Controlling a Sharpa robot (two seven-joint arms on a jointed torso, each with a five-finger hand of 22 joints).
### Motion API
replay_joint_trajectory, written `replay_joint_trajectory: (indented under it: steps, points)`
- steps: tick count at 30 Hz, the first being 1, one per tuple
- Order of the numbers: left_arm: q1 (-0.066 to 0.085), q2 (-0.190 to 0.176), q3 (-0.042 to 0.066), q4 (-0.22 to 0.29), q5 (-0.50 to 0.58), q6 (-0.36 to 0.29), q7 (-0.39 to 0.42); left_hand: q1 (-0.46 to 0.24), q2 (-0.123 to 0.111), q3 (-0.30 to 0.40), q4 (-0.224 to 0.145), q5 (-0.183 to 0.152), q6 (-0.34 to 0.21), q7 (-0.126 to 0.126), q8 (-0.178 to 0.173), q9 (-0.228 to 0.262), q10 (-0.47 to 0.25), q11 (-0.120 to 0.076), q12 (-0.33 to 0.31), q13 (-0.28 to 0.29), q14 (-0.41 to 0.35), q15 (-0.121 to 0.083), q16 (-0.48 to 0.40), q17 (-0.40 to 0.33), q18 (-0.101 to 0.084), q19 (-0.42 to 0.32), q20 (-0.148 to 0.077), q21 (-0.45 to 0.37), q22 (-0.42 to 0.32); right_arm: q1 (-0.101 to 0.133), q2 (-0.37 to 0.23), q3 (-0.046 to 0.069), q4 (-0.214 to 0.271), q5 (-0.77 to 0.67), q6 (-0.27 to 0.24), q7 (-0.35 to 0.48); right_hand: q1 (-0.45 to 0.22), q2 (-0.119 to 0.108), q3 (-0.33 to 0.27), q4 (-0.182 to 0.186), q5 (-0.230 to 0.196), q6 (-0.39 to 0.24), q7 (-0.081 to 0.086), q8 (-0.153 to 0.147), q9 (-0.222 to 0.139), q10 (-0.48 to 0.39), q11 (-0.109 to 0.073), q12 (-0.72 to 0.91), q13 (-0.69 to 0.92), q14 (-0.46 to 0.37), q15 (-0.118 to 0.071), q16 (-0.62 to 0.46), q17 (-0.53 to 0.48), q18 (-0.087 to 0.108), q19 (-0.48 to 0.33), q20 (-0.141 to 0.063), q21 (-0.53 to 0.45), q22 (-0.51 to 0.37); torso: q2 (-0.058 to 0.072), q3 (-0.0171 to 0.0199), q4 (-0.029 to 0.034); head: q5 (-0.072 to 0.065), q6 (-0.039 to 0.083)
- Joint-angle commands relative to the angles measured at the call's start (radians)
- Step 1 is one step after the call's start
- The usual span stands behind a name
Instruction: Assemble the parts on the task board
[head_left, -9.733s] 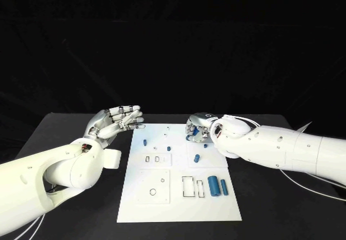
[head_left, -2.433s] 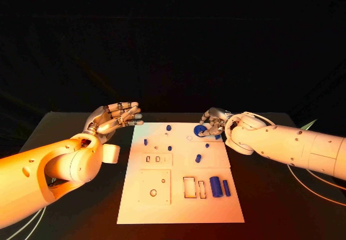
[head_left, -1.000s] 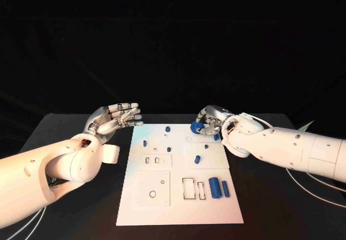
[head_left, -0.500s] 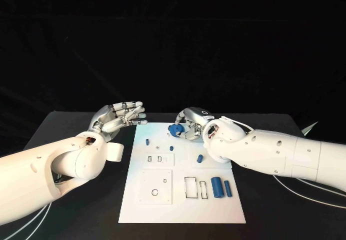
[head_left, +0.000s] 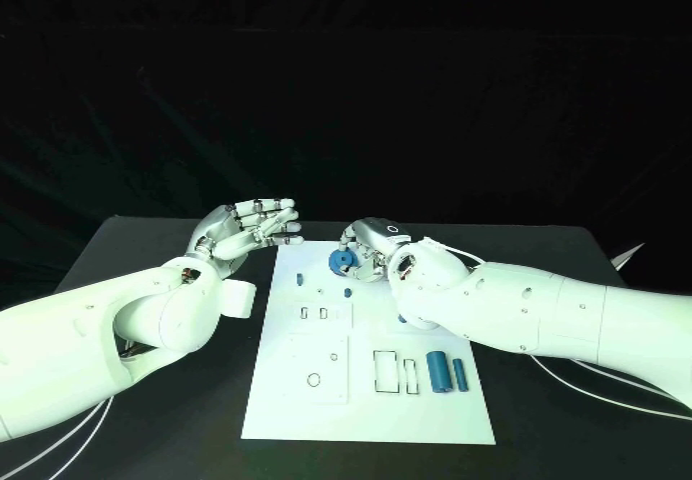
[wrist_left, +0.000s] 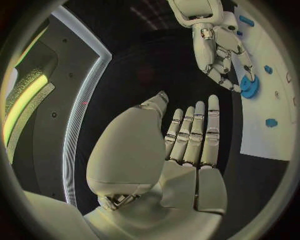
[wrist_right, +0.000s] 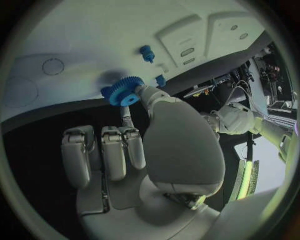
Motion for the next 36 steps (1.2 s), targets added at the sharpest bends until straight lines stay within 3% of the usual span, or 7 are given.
replay_joint_trajectory:
  steps: [1,7,15,19,27,36]
  points:
    - [0.001,0.004,0.001,0.002,0.002,0.019,0.005,0.005,0.002,-0.001,-0.003,-0.006,-0.001,0.034,0.001,0.000,0.005,0.000,-0.004,-0.001,-0.006,0.003,0.005,0.001,0.010,-0.007,-0.003,0.005,0.001,-0.003,0.014,-0.001,-0.022,-0.029,-0.002,-0.013,-0.009,-0.002,0.007,-0.002,-0.008,0.004,-0.001,0.002,0.001,0.091,-0.007,0.003,0.250,0.101,-0.006,0.004,0.256,-0.014,0.106,-0.008,0.005,0.263,0.001,0.0019,-0.0009,0.000,-0.003]
    - [0.002,0.008,0.001,0.000,0.002,0.018,0.004,0.001,0.003,-0.002,-0.001,-0.007,-0.001,0.035,0.000,-0.001,0.004,0.001,-0.005,-0.001,-0.009,0.004,0.004,0.003,0.009,-0.009,-0.003,0.006,0.002,-0.006,0.030,-0.002,-0.039,-0.027,0.012,-0.008,-0.016,-0.003,0.009,-0.002,-0.017,0.001,0.000,-0.001,0.001,0.089,-0.006,0.001,0.248,0.101,-0.006,0.004,0.256,-0.014,0.106,-0.008,0.005,0.263,0.000,0.0022,-0.0034,0.002,-0.009]
    - [0.002,0.010,0.001,-0.001,0.002,0.018,0.003,0.000,0.002,-0.003,-0.001,-0.007,-0.002,0.035,0.000,-0.001,0.004,0.001,-0.006,-0.001,-0.009,0.004,0.004,0.003,0.009,-0.010,-0.003,0.006,0.002,-0.007,0.043,-0.003,-0.053,-0.026,0.024,-0.009,-0.021,-0.004,0.010,-0.003,-0.024,-0.004,0.001,-0.005,0.001,0.086,-0.005,-0.002,0.245,0.101,-0.006,0.004,0.256,-0.014,0.106,-0.007,0.005,0.263,-0.002,0.0026,-0.0002,0.005,-0.011]
    - [0.002,0.010,0.001,-0.001,0.002,0.017,0.003,0.000,0.002,-0.003,-0.001,-0.007,-0.002,0.035,0.000,-0.001,0.004,0.001,-0.006,-0.001,-0.009,0.004,0.004,0.003,0.009,-0.010,-0.003,0.006,0.002,-0.007,0.049,-0.003,-0.062,-0.026,0.036,-0.010,-0.026,-0.006,0.011,-0.006,-0.034,-0.011,0.004,-0.011,0.000,0.083,-0.003,-0.005,0.241,0.101,-0.004,0.004,0.255,-0.014,0.106,-0.006,0.005,0.263,-0.001,0.0026,-0.0040,0.007,-0.011]
    - [0.002,0.009,0.001,-0.001,0.002,0.017,0.003,0.000,0.002,-0.003,-0.001,-0.007,-0.002,0.035,0.000,-0.001,0.004,0.001,-0.006,-0.001,-0.009,0.004,0.004,0.003,0.009,-0.010,-0.003,0.006,0.002,-0.007,0.050,-0.005,-0.069,-0.026,0.051,-0.012,-0.045,-0.011,0.005,-0.019,-0.116,-0.036,0.014,-0.037,-0.002,0.074,0.007,-0.014,0.233,0.100,0.005,0.004,0.254,-0.014,0.106,0.001,0.005,0.263,-0.001,0.0026,-0.0031,0.005,-0.012]
    - [0.002,0.007,0.001,-0.001,0.002,0.016,0.003,-0.001,0.002,-0.004,-0.001,-0.007,-0.002,0.035,0.000,-0.001,0.004,0.001,-0.006,-0.001,-0.009,0.004,0.004,0.004,0.009,-0.011,-0.003,0.007,0.002,-0.010,0.044,-0.005,-0.064,-0.028,0.043,-0.009,-0.046,-0.011,0.004,-0.020,-0.121,-0.036,0.014,-0.039,-0.002,0.073,0.007,-0.016,0.232,0.100,0.005,0.004,0.254,-0.014,0.106,0.002,0.005,0.263,-0.001,0.0030,-0.0032,0.008,-0.016]
